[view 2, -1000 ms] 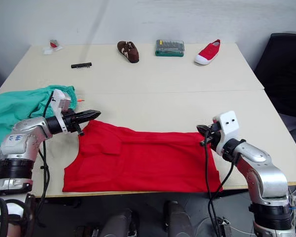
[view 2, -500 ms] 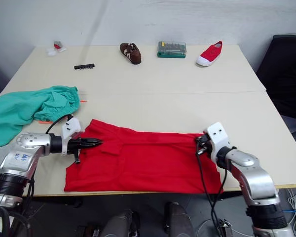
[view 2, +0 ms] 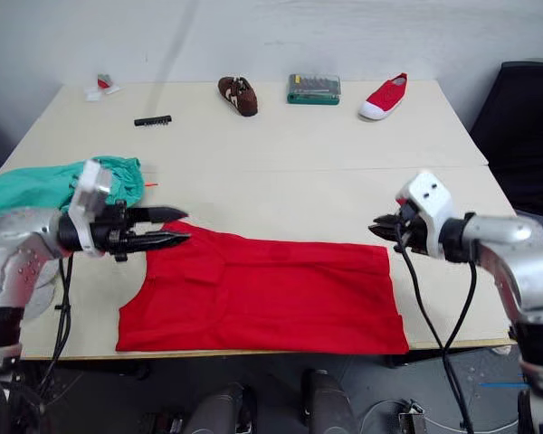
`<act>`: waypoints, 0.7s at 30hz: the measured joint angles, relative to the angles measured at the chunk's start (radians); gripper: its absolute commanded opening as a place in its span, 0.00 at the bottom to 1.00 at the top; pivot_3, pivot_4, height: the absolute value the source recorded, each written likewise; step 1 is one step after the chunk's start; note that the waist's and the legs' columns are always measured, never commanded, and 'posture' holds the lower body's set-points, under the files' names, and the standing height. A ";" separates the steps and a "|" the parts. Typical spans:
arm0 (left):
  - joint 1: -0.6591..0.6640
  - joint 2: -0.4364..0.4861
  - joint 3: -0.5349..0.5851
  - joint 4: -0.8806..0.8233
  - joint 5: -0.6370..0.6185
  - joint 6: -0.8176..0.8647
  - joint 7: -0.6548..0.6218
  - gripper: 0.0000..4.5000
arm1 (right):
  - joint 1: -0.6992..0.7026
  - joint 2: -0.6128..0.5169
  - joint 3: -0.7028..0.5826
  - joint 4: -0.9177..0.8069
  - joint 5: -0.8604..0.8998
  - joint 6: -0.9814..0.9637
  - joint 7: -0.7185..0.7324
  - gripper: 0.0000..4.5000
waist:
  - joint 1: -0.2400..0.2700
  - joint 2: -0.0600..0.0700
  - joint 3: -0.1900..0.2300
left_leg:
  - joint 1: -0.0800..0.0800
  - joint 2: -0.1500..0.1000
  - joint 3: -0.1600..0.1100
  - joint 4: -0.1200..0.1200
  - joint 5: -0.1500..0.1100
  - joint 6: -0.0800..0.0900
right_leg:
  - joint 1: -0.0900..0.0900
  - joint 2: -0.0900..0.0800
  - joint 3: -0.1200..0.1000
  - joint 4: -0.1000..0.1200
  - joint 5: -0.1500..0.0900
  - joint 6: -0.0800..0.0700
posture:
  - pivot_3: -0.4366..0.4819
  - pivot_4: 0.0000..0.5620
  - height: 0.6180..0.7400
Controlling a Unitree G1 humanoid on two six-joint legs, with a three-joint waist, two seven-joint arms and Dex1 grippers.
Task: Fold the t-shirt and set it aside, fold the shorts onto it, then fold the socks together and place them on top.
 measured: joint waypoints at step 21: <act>0.044 -0.060 -0.071 -0.120 0.044 -0.081 0.063 1.00 | -0.262 0.123 0.325 0.475 -0.280 -0.173 0.323 0.00 | 0.003 0.000 0.000 | -0.002 0.000 0.000 0.001 0.002 -0.004 | -0.001 0.000 -0.001 0.000 0.000 0.000 | 0.48 0.27 1.00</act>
